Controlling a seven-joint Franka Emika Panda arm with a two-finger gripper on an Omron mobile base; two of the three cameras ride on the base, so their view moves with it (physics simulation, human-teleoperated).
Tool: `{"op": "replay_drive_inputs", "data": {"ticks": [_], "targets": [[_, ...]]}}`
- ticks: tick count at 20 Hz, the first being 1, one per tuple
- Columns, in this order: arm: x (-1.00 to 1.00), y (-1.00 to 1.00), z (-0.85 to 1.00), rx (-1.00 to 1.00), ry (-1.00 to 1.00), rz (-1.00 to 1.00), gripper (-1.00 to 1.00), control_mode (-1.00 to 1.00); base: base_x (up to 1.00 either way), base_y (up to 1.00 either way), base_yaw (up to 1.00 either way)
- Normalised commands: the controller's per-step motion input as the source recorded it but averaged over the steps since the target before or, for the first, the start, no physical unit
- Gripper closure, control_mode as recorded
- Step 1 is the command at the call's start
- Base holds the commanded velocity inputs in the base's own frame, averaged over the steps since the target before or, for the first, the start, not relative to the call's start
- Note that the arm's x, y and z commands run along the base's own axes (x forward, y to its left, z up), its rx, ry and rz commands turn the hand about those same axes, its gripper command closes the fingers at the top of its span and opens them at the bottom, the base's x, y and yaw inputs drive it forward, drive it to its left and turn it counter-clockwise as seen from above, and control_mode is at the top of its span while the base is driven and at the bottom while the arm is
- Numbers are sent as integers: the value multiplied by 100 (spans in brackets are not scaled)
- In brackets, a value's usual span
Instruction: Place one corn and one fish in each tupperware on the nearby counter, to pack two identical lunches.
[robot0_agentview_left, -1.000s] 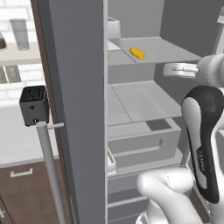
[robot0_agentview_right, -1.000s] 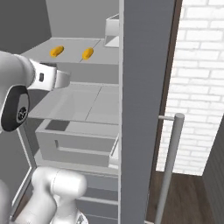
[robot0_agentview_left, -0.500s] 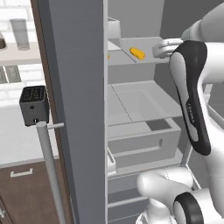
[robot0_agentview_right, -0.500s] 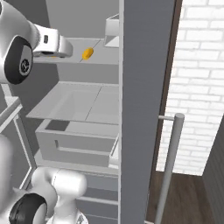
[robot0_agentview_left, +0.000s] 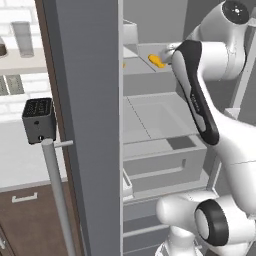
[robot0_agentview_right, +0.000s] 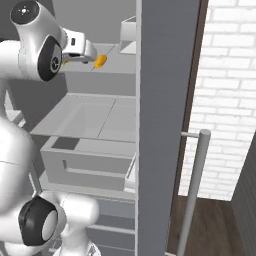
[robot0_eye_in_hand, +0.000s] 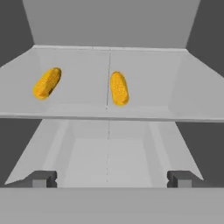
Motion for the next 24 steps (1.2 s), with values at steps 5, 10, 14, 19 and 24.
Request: {"op": "replay_drive_inputs", "data": {"ticks": [5, 10, 14, 19, 24], "targets": [[100, 0, 0, 2, 4, 0, -100, -100, 0, 0, 0], [100, 0, 0, 0, 13, 0, -100, -100, 0, 0, 0], [100, 0, -12, 0, 12, 0, -100, -100, 0, 0, 0], [78, -3, -39, 0, 4, 0, -100, -100, 0, 0, 0], [27, -1, -33, 0, 0, 0, -100, -100, 0, 0, 0]]}}
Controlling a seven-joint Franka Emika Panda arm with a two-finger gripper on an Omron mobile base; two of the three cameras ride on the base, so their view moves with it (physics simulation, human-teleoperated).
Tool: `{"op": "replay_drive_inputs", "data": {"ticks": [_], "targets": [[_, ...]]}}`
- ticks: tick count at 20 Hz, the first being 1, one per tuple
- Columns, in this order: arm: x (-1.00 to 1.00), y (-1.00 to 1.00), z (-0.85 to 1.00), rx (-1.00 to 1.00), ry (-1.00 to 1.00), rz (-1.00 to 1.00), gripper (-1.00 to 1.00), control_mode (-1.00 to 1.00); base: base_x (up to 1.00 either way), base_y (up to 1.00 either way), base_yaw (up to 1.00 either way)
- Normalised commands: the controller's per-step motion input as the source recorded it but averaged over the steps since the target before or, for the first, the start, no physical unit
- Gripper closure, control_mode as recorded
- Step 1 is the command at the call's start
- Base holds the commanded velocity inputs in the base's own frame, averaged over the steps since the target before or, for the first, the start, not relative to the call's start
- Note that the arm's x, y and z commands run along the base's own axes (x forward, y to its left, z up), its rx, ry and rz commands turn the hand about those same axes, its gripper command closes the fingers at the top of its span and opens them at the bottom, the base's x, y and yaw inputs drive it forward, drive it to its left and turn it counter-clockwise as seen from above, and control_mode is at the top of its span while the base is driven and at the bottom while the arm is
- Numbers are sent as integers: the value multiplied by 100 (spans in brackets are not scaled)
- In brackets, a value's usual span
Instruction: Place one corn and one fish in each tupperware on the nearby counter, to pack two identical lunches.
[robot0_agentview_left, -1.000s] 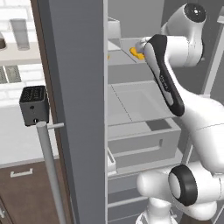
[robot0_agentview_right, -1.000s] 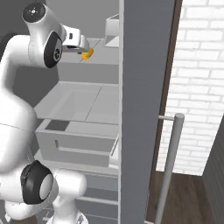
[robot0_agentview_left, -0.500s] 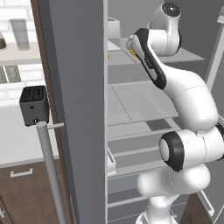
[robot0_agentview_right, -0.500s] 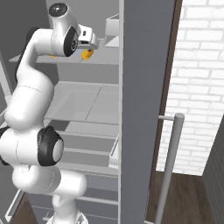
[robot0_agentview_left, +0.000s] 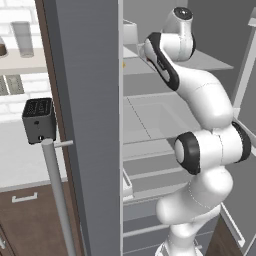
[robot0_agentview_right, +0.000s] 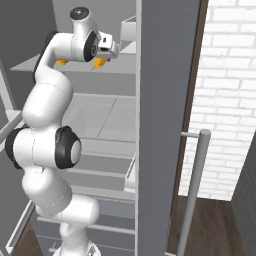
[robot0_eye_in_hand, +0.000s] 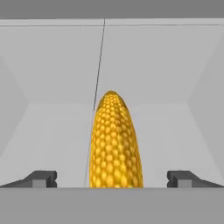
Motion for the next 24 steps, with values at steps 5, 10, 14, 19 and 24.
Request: {"op": "replay_drive_inputs", "data": {"ticks": [5, 10, 14, 19, 24], "targets": [[-3, 0, -24, 0, 0, 0, -100, -100, 0, 0, 0], [-17, 0, -20, 0, 1, 0, 100, -100, 0, 0, 0], [0, 0, 0, 0, 1, 0, 100, -100, 0, 0, 0], [-62, -17, 6, 11, -21, -2, 100, -100, 0, 0, 0], [-100, -42, 2, 34, -65, 0, 100, -100, 0, 0, 0]]}}
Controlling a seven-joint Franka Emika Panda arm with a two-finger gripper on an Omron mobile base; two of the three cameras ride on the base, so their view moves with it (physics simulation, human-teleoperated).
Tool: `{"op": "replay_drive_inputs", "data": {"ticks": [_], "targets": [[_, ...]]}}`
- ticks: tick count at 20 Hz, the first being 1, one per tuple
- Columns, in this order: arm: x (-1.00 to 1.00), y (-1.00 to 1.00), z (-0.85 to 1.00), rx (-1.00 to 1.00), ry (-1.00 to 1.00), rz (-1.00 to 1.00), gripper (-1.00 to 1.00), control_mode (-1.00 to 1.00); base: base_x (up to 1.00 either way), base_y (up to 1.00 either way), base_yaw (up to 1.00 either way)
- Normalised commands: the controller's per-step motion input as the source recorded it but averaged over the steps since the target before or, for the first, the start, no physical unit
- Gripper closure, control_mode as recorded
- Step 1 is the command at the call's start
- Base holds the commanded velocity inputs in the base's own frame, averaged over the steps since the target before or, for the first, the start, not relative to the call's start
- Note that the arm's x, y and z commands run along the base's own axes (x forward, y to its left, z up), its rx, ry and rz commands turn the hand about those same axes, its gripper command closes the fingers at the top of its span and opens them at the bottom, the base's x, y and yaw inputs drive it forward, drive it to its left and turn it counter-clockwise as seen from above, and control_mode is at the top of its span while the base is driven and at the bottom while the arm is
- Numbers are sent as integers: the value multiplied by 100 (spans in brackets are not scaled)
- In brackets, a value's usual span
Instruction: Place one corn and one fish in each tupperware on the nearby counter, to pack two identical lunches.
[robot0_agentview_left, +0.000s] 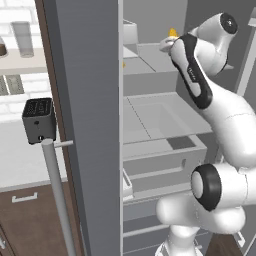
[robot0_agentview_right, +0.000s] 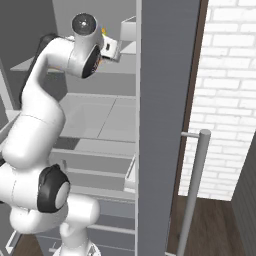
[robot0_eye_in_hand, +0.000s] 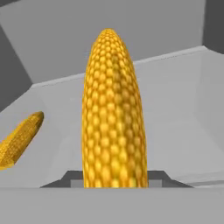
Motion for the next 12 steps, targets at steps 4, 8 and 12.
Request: {"op": "replay_drive_inputs", "data": {"ticks": [4, 8, 12], "targets": [[-100, -18, 14, 43, -74, 0, 100, -100, 0, 0, 0], [-100, -6, 63, 29, -29, 0, 100, -100, 0, 0, 0], [-100, 0, 11, 0, 11, 0, 100, -100, 0, 0, 0]]}}
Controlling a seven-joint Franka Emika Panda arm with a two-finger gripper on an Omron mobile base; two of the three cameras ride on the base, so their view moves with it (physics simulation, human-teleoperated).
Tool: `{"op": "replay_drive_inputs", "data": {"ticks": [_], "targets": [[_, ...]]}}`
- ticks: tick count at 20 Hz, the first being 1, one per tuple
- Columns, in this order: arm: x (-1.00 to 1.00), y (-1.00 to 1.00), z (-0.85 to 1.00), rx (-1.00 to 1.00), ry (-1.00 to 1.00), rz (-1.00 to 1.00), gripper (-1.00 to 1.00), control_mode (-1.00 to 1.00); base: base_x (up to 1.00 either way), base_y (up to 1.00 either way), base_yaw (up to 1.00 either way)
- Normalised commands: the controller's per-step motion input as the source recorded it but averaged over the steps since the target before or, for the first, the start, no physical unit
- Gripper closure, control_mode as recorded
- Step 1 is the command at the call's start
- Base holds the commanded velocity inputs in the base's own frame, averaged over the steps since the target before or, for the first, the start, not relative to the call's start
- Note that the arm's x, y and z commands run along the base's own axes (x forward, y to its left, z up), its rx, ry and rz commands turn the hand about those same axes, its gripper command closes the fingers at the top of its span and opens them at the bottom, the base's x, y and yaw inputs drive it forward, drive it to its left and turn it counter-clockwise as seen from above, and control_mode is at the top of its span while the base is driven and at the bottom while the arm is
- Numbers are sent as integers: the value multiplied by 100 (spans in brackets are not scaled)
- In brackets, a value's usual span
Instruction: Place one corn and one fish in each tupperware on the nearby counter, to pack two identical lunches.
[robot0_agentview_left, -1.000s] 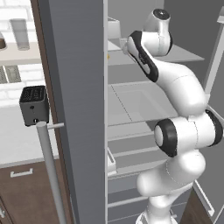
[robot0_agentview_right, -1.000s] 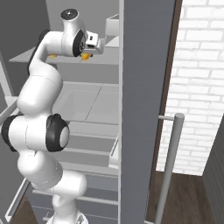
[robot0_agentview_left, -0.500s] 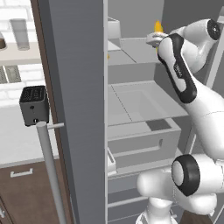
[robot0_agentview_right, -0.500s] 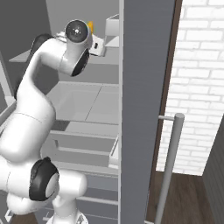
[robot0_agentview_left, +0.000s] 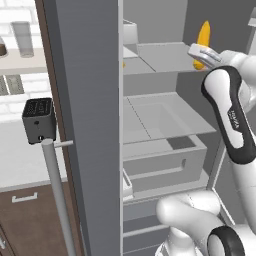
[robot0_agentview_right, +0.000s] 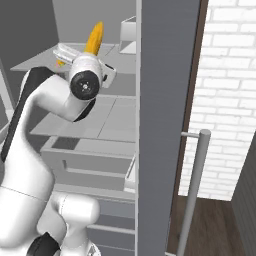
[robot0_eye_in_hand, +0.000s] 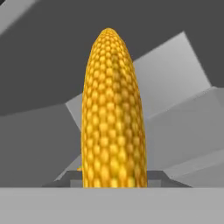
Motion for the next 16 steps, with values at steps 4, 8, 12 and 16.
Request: {"op": "replay_drive_inputs", "data": {"ticks": [4, 8, 12, 16], "targets": [[-100, 8, -35, -15, 26, 0, 100, -100, 0, 0, 0], [-100, 23, -88, -32, 38, 0, 100, -100, 0, 0, 0], [-100, 12, -100, -40, 66, 4, 100, -100, 0, 0, 0], [-31, 0, -63, -16, 26, 2, 100, -100, 0, 0, 0]]}}
